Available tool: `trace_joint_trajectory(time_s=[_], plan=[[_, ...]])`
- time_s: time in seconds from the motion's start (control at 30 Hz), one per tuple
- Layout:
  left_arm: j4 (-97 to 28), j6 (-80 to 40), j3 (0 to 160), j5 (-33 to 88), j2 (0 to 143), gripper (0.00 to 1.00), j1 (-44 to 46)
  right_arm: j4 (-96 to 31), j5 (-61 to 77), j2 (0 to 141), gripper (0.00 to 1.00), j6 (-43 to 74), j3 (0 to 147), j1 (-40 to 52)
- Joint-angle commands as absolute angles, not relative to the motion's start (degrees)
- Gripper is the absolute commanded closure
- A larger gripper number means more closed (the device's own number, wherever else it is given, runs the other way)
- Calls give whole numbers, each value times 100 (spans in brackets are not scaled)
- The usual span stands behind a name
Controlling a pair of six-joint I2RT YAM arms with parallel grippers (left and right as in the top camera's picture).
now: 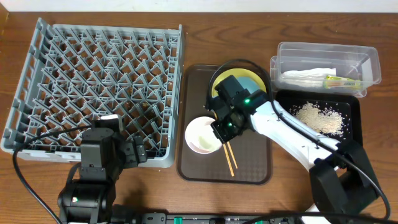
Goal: Sort waste into correct bins and load items into the dishwasher
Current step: 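Grasp the pink-white cup with the right gripper and lift it, then hand the cup from the right gripper to the left gripper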
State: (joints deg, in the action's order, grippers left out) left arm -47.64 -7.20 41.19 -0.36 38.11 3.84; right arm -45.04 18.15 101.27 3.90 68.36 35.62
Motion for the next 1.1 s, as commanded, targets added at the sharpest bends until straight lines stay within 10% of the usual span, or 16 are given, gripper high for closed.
trace_joint_trajectory(time_s=[0.0,0.37,1.07], plan=[[-4772,-646,4239,-45,3806,5,355,-4375,1737,10114,99,622,6864,3594],[-4495,-1079,4239,84,3806,5,355,-4901,1820,9817,99,572,8138,2923],[-80,-1822,4239,5885,5111,5,355,-3927,7129,9677,99,878,8576,1354]])
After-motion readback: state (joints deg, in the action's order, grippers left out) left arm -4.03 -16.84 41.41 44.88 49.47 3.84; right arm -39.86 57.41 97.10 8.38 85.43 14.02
